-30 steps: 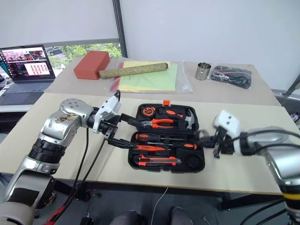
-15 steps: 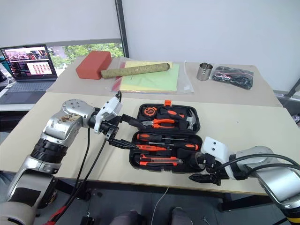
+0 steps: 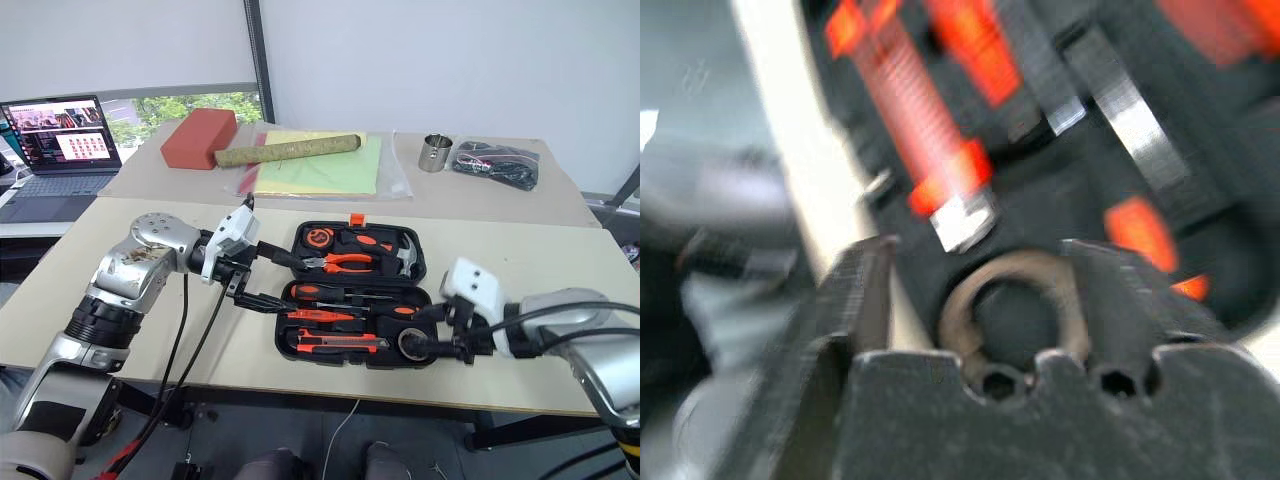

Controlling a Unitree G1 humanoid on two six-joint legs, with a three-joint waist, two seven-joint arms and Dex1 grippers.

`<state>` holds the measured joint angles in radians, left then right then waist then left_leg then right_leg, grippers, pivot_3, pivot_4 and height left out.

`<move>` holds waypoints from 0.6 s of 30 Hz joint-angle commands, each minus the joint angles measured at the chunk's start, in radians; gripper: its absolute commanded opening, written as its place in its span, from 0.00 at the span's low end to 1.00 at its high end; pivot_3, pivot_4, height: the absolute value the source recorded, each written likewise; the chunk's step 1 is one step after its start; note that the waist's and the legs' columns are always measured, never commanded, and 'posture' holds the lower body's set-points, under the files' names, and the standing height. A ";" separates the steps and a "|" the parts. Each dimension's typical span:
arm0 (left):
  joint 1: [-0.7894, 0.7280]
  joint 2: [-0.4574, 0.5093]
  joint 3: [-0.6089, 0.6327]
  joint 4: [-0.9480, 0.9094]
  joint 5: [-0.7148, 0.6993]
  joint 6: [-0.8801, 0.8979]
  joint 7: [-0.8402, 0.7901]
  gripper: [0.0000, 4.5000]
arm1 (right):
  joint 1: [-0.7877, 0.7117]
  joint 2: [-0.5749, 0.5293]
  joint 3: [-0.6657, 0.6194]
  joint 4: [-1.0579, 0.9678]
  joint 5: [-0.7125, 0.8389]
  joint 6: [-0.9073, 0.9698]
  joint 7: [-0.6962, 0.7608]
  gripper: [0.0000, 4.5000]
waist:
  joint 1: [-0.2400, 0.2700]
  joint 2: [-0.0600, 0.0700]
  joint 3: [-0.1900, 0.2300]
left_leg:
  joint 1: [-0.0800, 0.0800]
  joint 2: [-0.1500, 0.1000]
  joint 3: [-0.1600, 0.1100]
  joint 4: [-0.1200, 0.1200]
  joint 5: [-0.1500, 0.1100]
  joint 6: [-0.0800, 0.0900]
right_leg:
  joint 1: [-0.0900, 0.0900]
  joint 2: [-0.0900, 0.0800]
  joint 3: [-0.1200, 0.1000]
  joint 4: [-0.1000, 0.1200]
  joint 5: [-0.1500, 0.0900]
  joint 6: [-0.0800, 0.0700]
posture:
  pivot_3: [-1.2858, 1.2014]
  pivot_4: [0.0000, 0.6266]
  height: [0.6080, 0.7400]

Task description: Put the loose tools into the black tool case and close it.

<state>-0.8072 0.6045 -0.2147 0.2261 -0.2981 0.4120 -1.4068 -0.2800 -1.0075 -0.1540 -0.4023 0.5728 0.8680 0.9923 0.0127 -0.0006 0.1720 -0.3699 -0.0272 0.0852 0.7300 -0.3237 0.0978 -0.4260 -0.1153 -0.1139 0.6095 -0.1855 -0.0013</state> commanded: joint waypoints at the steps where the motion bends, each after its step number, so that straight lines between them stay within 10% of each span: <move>1: 0.035 0.030 0.055 0.101 0.063 -0.061 0.112 0.78 | -0.045 0.011 -0.081 0.159 -0.048 -0.021 -0.091 0.32 | -0.001 0.000 0.000 | 0.000 0.000 0.000 0.000 0.000 0.000 | 0.000 0.000 0.000 0.000 0.000 0.000 | 0.52 0.24 1.00; 5: 0.052 0.040 0.032 0.212 0.147 -0.154 0.182 0.44 | -0.024 -0.002 -0.036 0.284 -0.144 -0.132 -0.098 0.00 | 0.003 0.000 0.000 | -0.001 -0.001 0.000 -0.002 0.000 0.000 | -0.001 0.001 -0.002 0.000 0.000 0.000 | 0.52 0.24 1.00; 10: 0.065 0.007 0.018 0.235 0.158 -0.183 0.163 0.04 | -0.007 0.022 0.063 0.348 -0.246 -0.262 -0.083 0.00 | 0.001 0.000 0.000 | -0.002 -0.001 0.001 -0.002 0.000 0.000 | -0.001 0.002 -0.007 0.000 0.000 0.000 | 0.52 0.24 1.00; 18: 0.127 -0.021 -0.041 0.090 0.135 -0.093 0.072 0.02 | -0.004 0.084 0.213 0.306 -0.300 -0.369 0.008 0.00 | -0.006 0.000 0.000 | -0.001 -0.001 0.001 -0.002 0.000 0.000 | -0.001 0.001 -0.007 0.000 0.000 0.001 | 0.52 0.24 1.00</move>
<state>-0.6732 0.5851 -0.2545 0.3677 -0.1438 0.3012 -1.3169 -0.2840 -0.9203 0.0545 -0.0417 0.2559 0.5332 0.9597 0.0072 -0.0003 0.1722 -0.3706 -0.0280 0.0867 0.7282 -0.3234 0.0974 -0.4268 -0.1141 -0.1205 0.6101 -0.1859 -0.0007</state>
